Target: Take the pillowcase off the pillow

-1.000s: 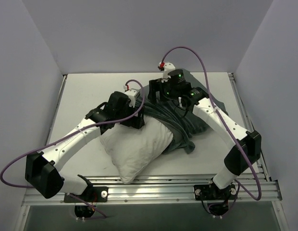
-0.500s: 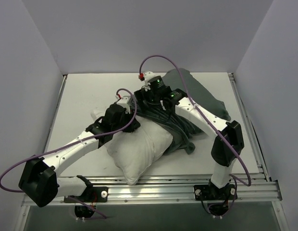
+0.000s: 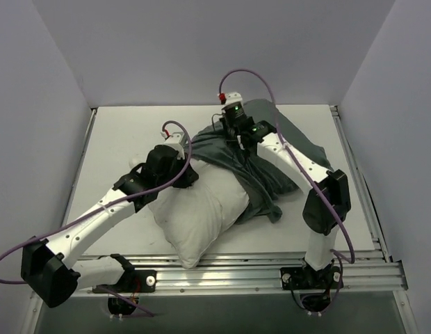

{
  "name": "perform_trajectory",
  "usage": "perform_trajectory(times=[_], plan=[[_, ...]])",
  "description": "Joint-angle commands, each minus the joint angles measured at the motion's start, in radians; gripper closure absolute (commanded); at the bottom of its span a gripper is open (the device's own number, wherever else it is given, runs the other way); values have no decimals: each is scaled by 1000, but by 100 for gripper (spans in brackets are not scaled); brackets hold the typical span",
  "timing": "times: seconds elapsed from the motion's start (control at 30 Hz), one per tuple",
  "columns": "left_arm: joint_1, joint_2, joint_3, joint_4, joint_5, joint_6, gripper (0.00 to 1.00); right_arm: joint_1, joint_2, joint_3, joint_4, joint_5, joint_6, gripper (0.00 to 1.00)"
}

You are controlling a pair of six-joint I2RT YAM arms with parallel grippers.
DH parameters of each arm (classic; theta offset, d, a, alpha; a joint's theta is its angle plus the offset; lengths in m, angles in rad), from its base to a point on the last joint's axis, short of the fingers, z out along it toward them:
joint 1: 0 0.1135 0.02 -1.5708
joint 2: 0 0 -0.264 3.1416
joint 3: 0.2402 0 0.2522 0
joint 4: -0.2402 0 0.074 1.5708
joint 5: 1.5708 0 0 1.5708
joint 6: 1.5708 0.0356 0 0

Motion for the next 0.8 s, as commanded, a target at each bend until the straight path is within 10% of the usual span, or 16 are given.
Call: perform_trajectory(times=[0.0,0.57,0.77], plan=[[-7,-83,77,-363,-82,6,98,-195,15,75,-99,256,43,100],[14,-396,260,-826,-423,-102,98,-595,86,402,-197,263,207,100],[14,-347,225,-614,-232,-37,98,-501,55,301,-51,-130,145,100]])
